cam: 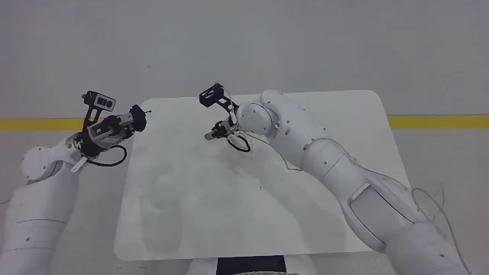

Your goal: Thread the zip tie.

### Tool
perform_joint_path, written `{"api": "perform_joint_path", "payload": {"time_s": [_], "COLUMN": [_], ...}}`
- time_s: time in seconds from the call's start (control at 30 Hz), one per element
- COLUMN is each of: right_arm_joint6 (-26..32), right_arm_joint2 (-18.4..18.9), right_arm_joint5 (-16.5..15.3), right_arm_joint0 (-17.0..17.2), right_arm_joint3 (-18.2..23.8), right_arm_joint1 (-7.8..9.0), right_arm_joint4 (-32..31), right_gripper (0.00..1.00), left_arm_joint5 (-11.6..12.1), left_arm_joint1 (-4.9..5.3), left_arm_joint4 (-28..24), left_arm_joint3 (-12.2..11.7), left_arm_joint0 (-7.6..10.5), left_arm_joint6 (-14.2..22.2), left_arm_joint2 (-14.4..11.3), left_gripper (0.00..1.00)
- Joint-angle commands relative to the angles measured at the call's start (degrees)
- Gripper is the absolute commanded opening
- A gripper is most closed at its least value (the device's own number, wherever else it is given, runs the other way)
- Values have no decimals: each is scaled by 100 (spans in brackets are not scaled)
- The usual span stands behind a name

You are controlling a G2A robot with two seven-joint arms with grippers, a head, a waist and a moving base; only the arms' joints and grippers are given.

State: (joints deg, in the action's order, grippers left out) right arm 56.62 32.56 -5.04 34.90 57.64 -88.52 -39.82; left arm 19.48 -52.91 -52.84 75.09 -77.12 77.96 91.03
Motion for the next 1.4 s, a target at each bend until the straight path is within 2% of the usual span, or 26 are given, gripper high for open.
{"api": "perform_joint_path", "payload": {"time_s": [0.0, 0.13, 0.2, 0.33, 0.47, 0.77, 1.13, 1.17, 1.2, 1.3, 1.37], "right_arm_joint6": [-10, -31, -73, 50, -207, -328, -162, -171, -169, -204, -191], "right_arm_joint2": [23, -103, -165, -466, -534, -526, -602, -599, -599, -565, -538], "right_arm_joint5": [-60, -20, 5, 95, -102, -99, -11, -9, -3, 81, 117], "right_arm_joint0": [-31, -199, -251, -363, -423, -376, -313, -300, -299, -302, -300], "right_arm_joint3": [-168, -697, -962, -1505, -1837, -1815, -1704, -1724, -1736, -1764, -1764], "right_arm_joint1": [-33, -151, -255, -481, -642, -636, -622, -631, -639, -655, -655], "right_arm_joint4": [143, 12, 123, -39, 36, 3, -676, -697, -721, -789, -826], "right_gripper": [100, 100, 100, 100, 100, 100, 100, 79, 48, 25, 21], "left_arm_joint5": [0, 0, 0, 0, 0, 0, 0, 0, 0, 0, 0], "left_arm_joint1": [0, 0, 0, 0, 0, 0, 0, 0, 0, 0, 0], "left_arm_joint4": [0, 0, 0, 0, 0, 0, 0, 0, 0, 0, 0], "left_arm_joint3": [0, 0, 0, 0, 0, 0, 0, 0, 0, 0, 0], "left_arm_joint0": [0, 0, 0, 0, 0, 0, 0, 0, 0, 0, 0], "left_arm_joint6": [0, 0, 0, 0, 0, 0, 0, 0, 0, 0, 0], "left_arm_joint2": [0, 0, 0, 0, 0, 0, 0, 0, 0, 0, 0], "left_gripper": [0, 0, 0, 0, 0, 0, 0, 0, 0, 0, 0]}}
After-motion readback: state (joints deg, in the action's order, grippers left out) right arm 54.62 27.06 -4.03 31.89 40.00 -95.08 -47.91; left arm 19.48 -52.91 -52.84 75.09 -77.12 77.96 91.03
